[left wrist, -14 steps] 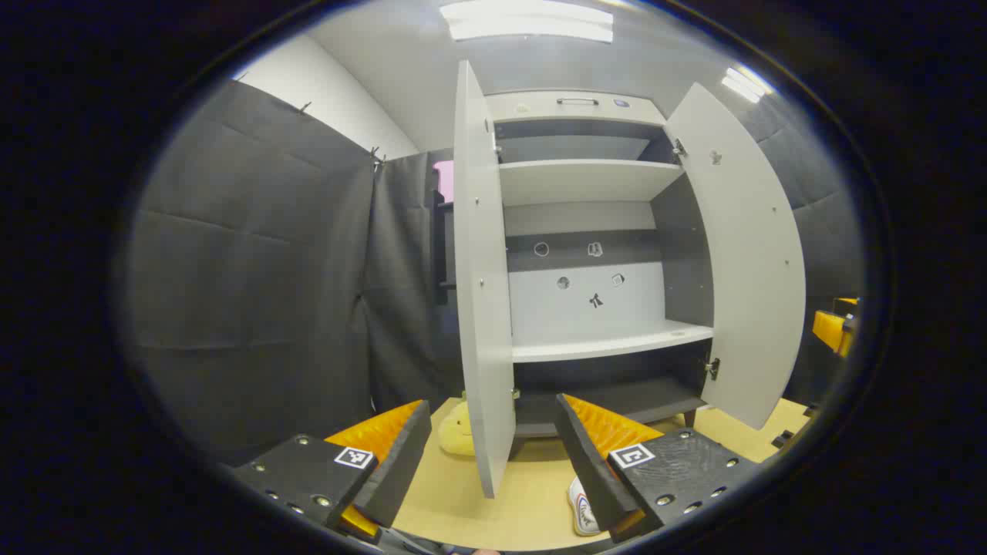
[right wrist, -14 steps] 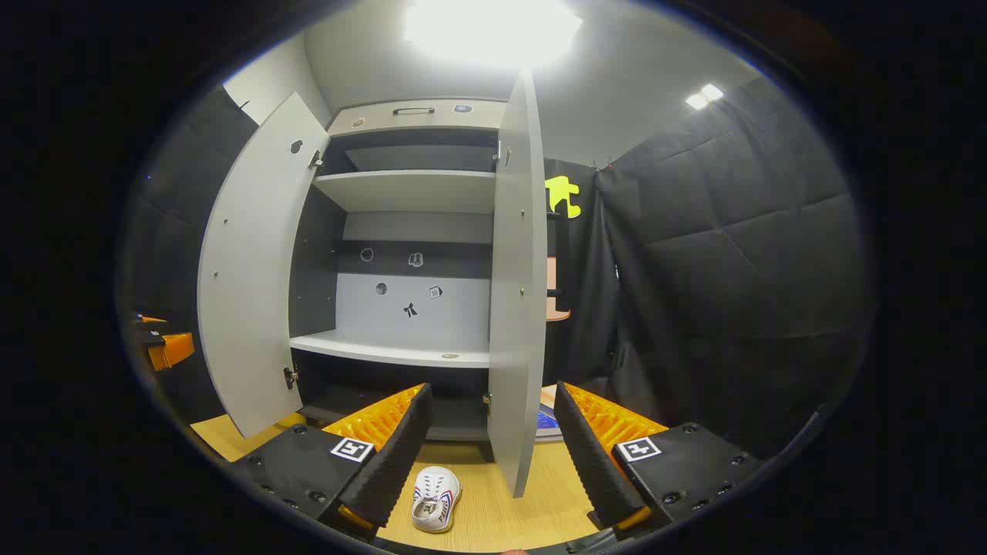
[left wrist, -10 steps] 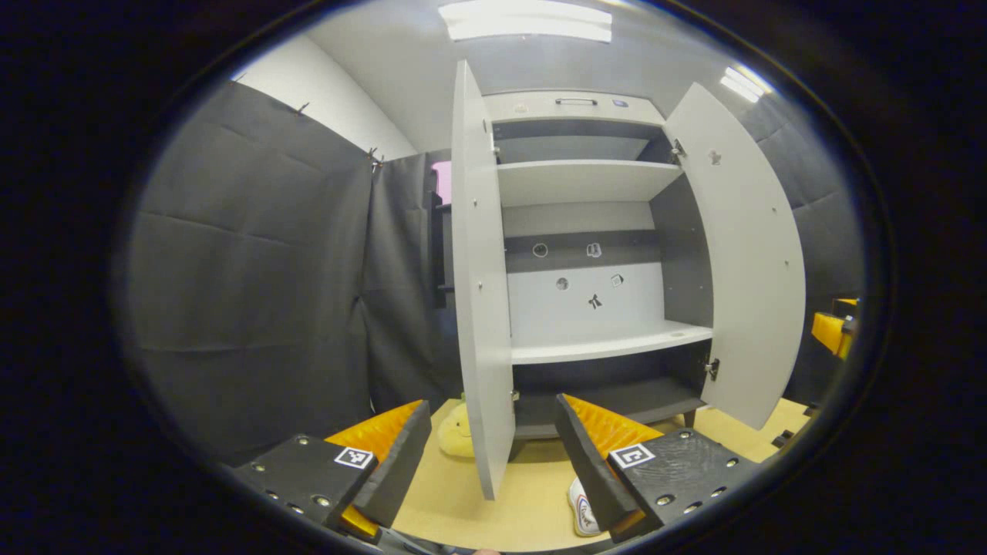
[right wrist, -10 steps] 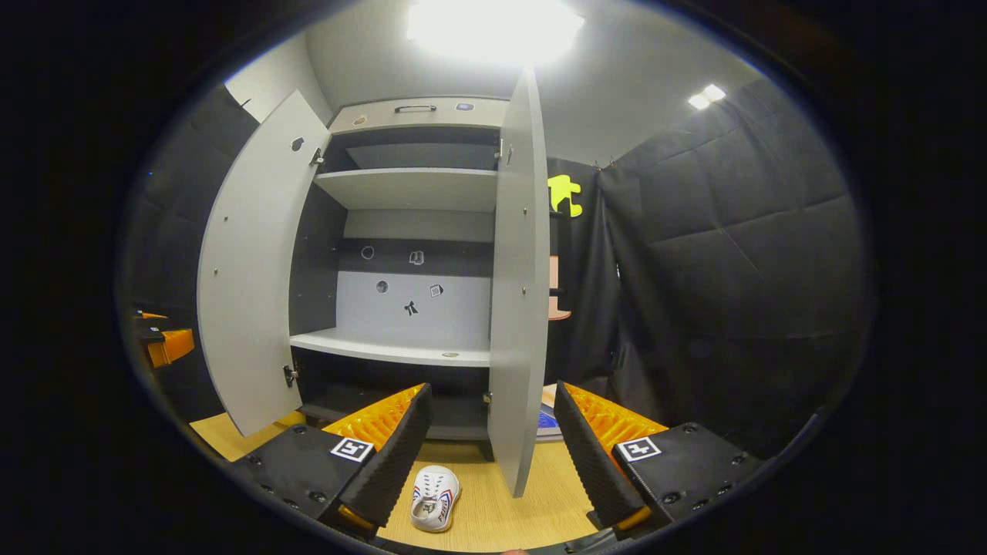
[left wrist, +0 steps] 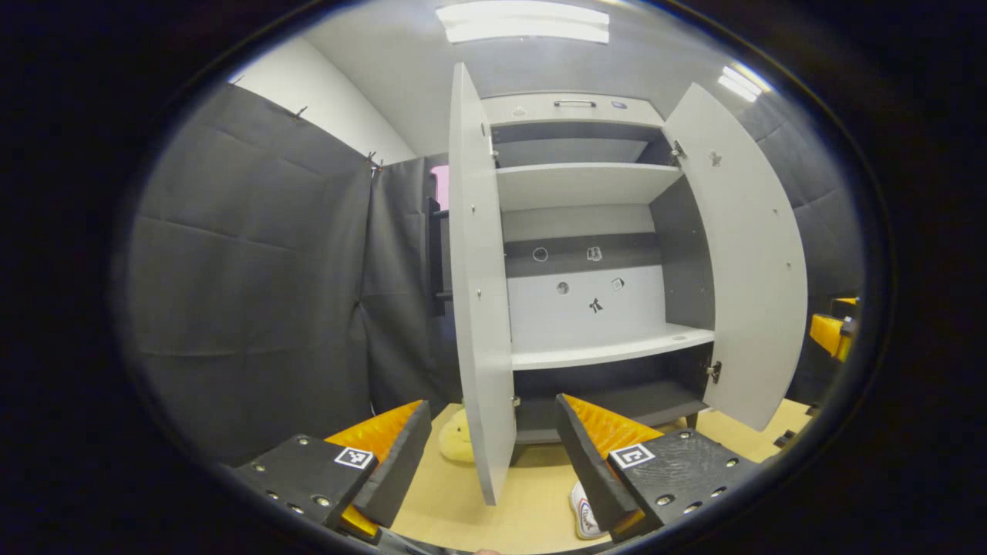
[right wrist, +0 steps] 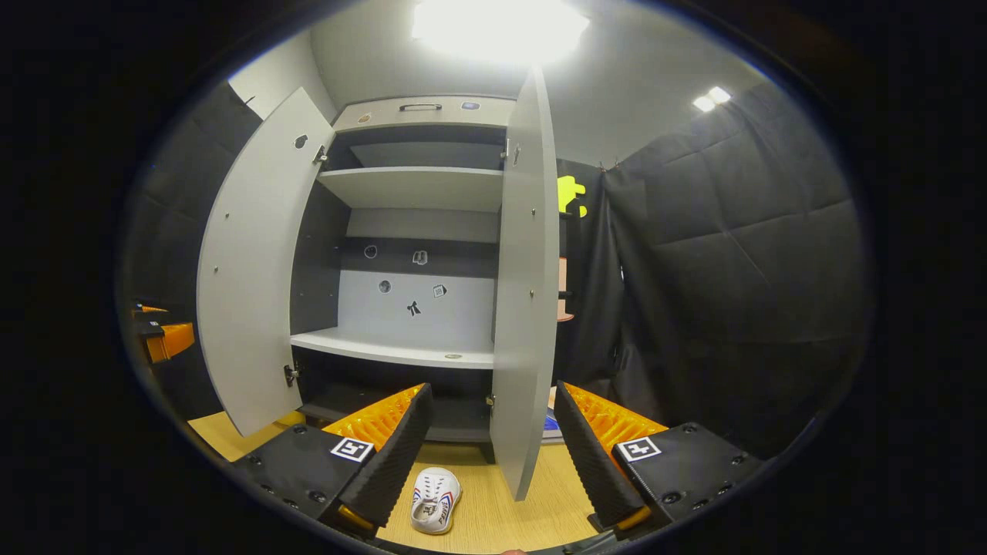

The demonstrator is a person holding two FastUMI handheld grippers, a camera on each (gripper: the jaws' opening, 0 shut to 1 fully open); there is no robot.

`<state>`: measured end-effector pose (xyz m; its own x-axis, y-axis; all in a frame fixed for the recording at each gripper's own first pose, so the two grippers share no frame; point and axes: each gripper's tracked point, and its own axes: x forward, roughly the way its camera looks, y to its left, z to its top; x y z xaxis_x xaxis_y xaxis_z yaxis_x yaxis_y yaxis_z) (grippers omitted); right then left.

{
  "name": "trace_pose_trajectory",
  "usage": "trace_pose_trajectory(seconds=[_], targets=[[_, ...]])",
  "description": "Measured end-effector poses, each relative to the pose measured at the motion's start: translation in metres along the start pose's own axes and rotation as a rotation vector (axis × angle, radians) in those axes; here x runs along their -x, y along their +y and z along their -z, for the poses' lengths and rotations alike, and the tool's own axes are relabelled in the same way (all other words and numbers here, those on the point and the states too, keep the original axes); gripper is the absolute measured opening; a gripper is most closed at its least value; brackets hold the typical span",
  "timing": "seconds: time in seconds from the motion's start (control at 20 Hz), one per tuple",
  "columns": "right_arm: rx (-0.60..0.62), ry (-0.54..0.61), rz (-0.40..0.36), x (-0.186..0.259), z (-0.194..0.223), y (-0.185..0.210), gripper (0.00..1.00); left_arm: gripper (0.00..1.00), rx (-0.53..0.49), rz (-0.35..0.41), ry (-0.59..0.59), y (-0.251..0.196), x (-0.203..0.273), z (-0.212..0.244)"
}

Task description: Grab one shoe with the right hand and put it into the shoe cabinet, grab the other shoe with the left hand and put it into the shoe cabinet; then close the right door with the right hand and the left door with the left hand.

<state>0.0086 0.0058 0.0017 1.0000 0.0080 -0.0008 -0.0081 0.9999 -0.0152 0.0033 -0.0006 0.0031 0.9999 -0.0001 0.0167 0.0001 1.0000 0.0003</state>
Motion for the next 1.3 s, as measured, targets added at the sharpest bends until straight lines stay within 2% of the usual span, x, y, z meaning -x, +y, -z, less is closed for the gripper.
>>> trace_pose_trajectory(seconds=[0.5, 0.75, 1.0, 1.1, 1.25, 1.3], targets=[[0.003, 0.008, 0.002, -0.007, -0.004, -0.004, 0.98, 0.94, -0.005, -0.007, -0.026, 0.0, -0.003, -0.009], [0.043, 0.036, 0.075, -0.016, -0.003, -0.031, 0.99, 0.94, -0.006, 0.0, -0.033, -0.001, -0.009, -0.012], [0.019, 0.043, 0.133, -0.024, -0.013, -0.059, 0.98, 0.94, -0.008, 0.005, -0.038, 0.0, -0.011, -0.012], [0.003, 0.046, 0.12, -0.026, -0.012, -0.058, 0.98, 0.94, -0.01, 0.003, -0.039, 0.001, -0.009, -0.014], [-0.015, 0.095, 0.053, -0.028, 0.008, -0.034, 0.96, 0.9, -0.016, 0.001, -0.04, 0.001, -0.011, -0.016], [-0.015, 0.119, 0.028, -0.03, 0.019, -0.023, 0.93, 0.88, -0.018, -0.001, -0.04, 0.002, -0.01, -0.016]])
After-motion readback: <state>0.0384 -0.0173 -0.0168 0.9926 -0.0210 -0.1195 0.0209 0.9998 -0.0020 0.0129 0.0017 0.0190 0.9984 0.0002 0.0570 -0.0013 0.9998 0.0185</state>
